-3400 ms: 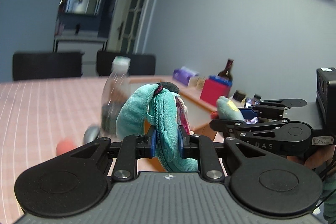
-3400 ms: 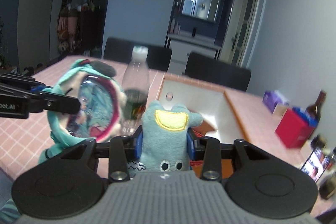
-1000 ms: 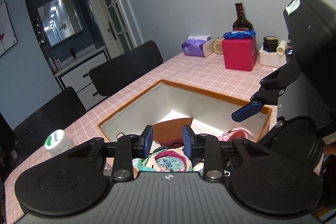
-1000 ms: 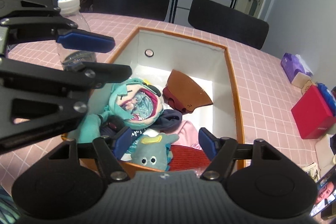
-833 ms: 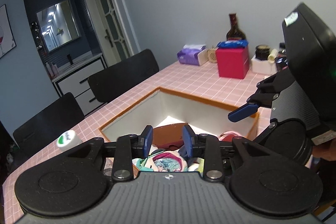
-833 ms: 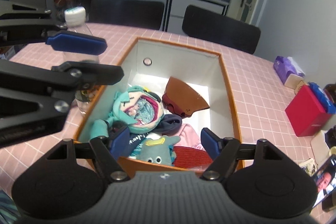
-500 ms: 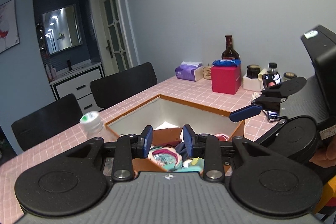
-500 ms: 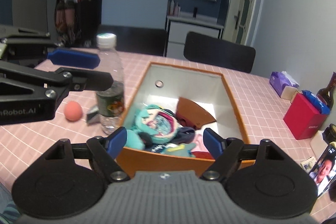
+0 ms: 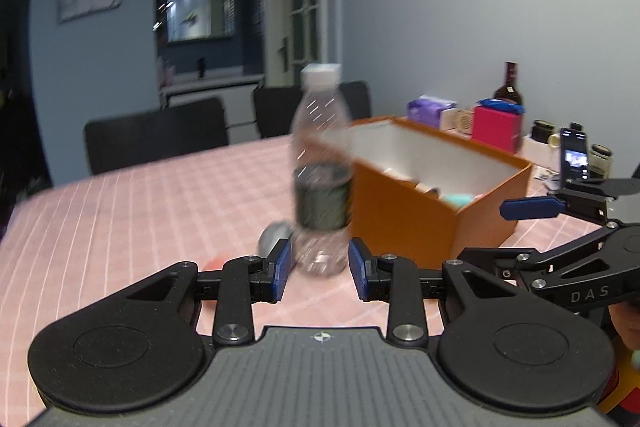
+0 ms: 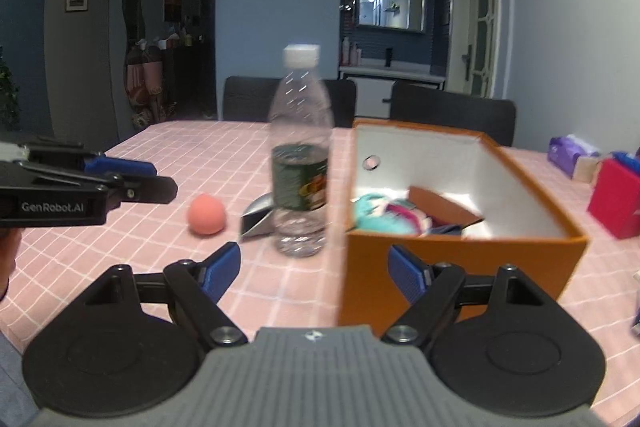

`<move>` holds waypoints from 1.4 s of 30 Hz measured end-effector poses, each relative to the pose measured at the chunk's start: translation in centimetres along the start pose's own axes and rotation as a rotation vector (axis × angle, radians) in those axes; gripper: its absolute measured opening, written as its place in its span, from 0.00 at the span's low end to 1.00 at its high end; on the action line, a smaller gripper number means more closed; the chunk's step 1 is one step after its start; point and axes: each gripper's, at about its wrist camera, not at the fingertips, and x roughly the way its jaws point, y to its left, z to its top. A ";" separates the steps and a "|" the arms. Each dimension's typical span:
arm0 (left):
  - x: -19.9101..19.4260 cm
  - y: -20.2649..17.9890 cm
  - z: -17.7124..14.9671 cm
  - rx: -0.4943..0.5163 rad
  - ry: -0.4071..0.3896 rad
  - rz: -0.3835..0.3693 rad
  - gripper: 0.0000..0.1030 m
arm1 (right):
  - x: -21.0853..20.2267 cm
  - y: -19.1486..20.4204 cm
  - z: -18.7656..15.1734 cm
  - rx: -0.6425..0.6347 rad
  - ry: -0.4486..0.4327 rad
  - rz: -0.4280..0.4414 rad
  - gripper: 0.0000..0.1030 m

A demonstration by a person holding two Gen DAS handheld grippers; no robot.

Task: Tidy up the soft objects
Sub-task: 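Move both tools back over the pink ball and silver pouch, then grasp the pink sponge ball with the left gripper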

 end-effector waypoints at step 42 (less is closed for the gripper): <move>9.9 9.4 -3.9 0.051 0.228 0.047 0.75 | 15.3 7.6 0.3 -0.160 0.187 -0.036 0.44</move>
